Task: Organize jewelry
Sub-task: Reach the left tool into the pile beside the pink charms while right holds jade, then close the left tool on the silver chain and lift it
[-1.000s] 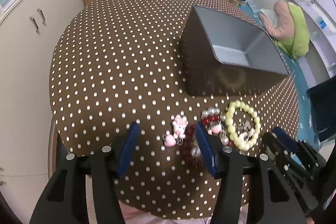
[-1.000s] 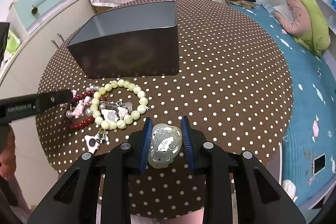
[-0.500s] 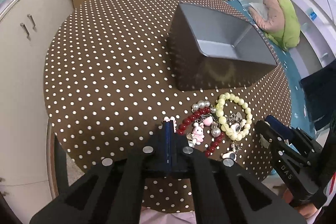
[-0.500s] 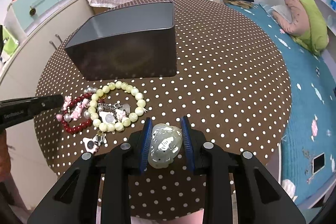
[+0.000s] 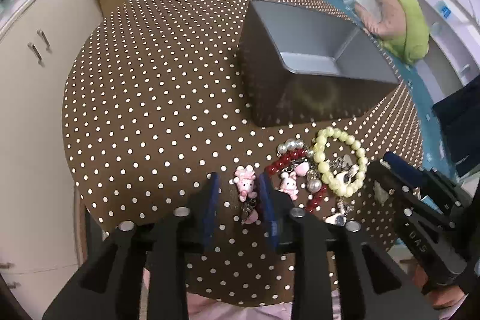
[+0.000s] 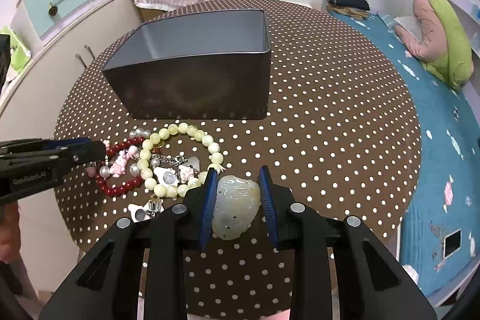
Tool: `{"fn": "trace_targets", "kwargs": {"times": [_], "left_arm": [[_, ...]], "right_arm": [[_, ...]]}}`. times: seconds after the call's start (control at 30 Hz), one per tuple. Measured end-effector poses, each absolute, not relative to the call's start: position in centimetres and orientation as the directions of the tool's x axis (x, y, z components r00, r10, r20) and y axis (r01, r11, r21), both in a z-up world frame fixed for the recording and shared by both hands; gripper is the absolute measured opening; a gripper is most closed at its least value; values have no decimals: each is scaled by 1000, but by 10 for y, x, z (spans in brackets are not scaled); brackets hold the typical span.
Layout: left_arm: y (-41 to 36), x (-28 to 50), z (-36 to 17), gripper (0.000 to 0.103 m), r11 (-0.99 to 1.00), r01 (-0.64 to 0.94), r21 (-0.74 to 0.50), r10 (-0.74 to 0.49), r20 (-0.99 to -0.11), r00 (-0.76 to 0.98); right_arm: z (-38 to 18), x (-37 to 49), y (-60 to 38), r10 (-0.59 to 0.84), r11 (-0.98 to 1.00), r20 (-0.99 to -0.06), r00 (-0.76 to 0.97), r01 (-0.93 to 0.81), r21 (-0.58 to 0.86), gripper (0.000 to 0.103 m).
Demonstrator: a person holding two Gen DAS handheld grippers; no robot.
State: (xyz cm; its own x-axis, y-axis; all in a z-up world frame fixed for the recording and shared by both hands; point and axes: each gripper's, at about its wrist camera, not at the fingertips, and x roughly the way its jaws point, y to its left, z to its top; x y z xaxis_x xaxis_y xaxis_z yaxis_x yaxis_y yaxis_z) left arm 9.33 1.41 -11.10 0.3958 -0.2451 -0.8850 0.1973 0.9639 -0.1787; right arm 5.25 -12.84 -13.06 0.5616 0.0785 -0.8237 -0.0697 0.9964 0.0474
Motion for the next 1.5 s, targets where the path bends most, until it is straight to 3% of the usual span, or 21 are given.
{"fn": "trace_targets", "kwargs": {"times": [0.2,0.33,0.4,0.77,0.87,1.5], "left_arm": [[4,93,-113,34,967,222,-125,-209,-888,409],[-5,90,-115,22,971,238,-36,-141,-888,438],[-7,88,-116,21,966,258,-15,-132,-886,445],[25,97,-114,22,957,236,-171,-252,-891,378],[33,101,-100,22,938,255,-234,-323,-856,404],[-6,117,-113,21,893,393,-218,-355,-878,320]], "right_arm": [[-135,54,-126,82,996,-831,550,-72,51,29],[-138,54,-123,90,995,-833,546,-79,56,29],[-139,52,-121,92,995,-831,548,-84,55,29],[-139,46,-130,91,996,-832,547,-69,63,29],[-138,47,-132,92,995,-833,545,-71,64,29],[-138,46,-149,101,995,-829,551,-50,89,29]]}}
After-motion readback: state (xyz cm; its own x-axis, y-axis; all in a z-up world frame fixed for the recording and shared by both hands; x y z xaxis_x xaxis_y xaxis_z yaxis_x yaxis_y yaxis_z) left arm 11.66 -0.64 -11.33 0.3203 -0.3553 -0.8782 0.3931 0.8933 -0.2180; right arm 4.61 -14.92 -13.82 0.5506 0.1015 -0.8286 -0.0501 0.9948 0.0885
